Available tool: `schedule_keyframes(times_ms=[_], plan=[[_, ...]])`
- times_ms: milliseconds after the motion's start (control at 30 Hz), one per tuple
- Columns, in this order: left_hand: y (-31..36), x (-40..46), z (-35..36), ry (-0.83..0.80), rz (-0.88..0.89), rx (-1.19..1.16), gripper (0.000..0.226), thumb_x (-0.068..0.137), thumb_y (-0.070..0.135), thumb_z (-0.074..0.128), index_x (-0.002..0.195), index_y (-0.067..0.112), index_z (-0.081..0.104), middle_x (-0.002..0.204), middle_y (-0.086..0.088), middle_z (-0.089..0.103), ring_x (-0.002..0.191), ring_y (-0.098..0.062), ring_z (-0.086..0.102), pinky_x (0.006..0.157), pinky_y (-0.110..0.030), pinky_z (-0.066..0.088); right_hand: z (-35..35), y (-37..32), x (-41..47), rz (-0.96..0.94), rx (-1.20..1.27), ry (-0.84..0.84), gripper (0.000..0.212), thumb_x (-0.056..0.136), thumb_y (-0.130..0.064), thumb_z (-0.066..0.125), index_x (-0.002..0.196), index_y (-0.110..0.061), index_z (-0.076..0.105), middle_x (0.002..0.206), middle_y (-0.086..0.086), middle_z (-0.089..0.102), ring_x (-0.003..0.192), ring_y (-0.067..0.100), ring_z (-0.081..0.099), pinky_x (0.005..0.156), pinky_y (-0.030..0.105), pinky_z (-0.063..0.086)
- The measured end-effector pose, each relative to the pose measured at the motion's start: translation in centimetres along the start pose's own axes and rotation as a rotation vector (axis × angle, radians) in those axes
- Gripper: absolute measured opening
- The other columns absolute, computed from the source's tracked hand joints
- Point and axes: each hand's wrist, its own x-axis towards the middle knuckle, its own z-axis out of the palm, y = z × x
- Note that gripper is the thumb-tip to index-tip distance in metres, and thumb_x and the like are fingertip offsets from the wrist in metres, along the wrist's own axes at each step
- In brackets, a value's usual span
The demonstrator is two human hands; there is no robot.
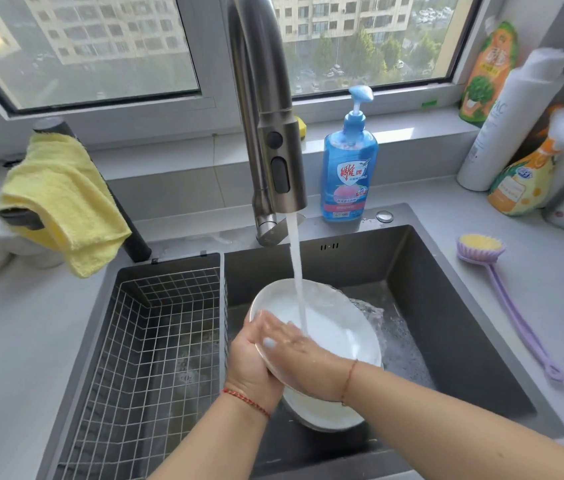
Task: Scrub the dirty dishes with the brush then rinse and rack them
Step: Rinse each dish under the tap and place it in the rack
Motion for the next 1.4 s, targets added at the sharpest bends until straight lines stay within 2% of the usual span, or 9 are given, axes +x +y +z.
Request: schedule_keyframes(times_ms=[233,433,667,767,900,1000,1133,1233,1400], plan=[[0.6,-0.6,-0.3,-0.095,-0.048,0.038,0.070,0.065,0.016,0.053,0.134,0.002,0.055,0.126,-0.029,0.061,0.100,-0.043,0.064,0.084,-0.052,0.056,-4.2,5.1,0.2,0.241,-0.561,0.077,0.065,0.099,-0.054,0.015,0.152,-0.027,-0.012,0.157,-0.007,-0.022,0.142,0.007,-0.025,0.117,0.035,-0.015],[1.1,1.2,-1.3,-0.040,-0.009,0.055,0.075,0.066,0.022,0.060,0.139,0.007,0.052,0.131,-0.026,0.059,0.117,-0.048,0.058,0.090,-0.057,0.053,-1.9,4.4,-3.4,0.264,-0.413,-0.100,0.082,0.087,-0.062,-0.012,0.151,-0.014,0.004,0.159,0.020,-0.005,0.146,0.037,-0.008,0.119,0.048,-0.005],[0.0,1.2,-1.0,0.007,-0.102,0.001,0.074,0.071,0.044,0.072,0.133,0.008,0.056,0.130,-0.024,0.059,0.115,-0.046,0.060,0.100,-0.063,0.043,0.1,1.1,-1.6,-0.026,-0.186,-0.112,0.055,0.100,-0.050,0.005,0.150,-0.028,-0.005,0.150,-0.023,-0.018,0.142,-0.001,-0.016,0.116,0.025,-0.013],[-0.1,0.7,-0.6,-0.044,-0.059,-0.038,0.055,0.085,0.034,0.063,0.127,0.001,0.055,0.107,-0.017,0.068,0.101,-0.038,0.068,0.093,-0.053,0.053,0.0,2.7,0.5,-0.056,-0.363,0.026,0.052,0.104,-0.032,0.017,0.152,-0.021,-0.001,0.159,-0.008,-0.013,0.146,0.008,-0.013,0.119,0.032,-0.009],[-0.3,0.1,-0.2,-0.125,-0.081,-0.003,0.062,0.079,0.028,0.057,0.138,0.006,0.053,0.129,-0.027,0.061,0.117,-0.046,0.059,0.089,-0.052,0.055,-3.2,4.2,0.6,0.137,-0.347,0.126,0.056,0.104,-0.039,0.019,0.153,-0.026,-0.004,0.160,-0.007,-0.014,0.144,0.006,-0.018,0.118,0.032,-0.014],[0.0,0.6,-0.3,-0.085,-0.040,0.031,0.070,0.073,0.029,0.061,0.139,0.008,0.052,0.131,-0.026,0.060,0.119,-0.047,0.058,0.093,-0.056,0.052,-4.3,5.0,-1.1,0.294,-0.480,0.058,0.058,0.103,-0.040,0.015,0.153,-0.021,-0.007,0.159,0.001,-0.018,0.146,0.015,-0.019,0.119,0.036,-0.009],[0.4,1.4,-0.5,-0.067,0.025,0.043,0.063,0.078,0.031,0.060,0.138,0.011,0.054,0.131,-0.024,0.061,0.118,-0.046,0.059,0.098,-0.061,0.048,-3.9,2.9,-5.2,0.189,-0.588,-0.091,0.053,0.101,-0.001,0.023,0.151,-0.009,0.010,0.157,0.023,-0.009,0.145,0.041,-0.010,0.120,0.048,0.003],[0.7,1.6,-0.6,-0.062,0.020,0.056,0.047,0.093,0.032,0.050,0.136,0.013,0.056,0.127,-0.025,0.063,0.114,-0.047,0.061,0.093,-0.060,0.051,-2.5,1.1,-6.6,-0.025,-0.480,-0.150,0.049,0.104,-0.006,0.022,0.152,-0.006,0.012,0.160,0.011,-0.001,0.147,0.024,-0.009,0.117,0.029,-0.014],[0.1,0.7,-0.5,-0.018,-0.056,0.058,0.056,0.089,0.043,0.060,0.136,0.012,0.056,0.129,-0.021,0.062,0.110,-0.044,0.064,0.095,-0.062,0.048,-0.5,0.7,-1.7,-0.061,-0.150,-0.020,0.048,0.106,-0.022,0.022,0.152,-0.019,0.008,0.159,-0.009,0.003,0.145,0.005,-0.008,0.116,0.030,-0.008]])
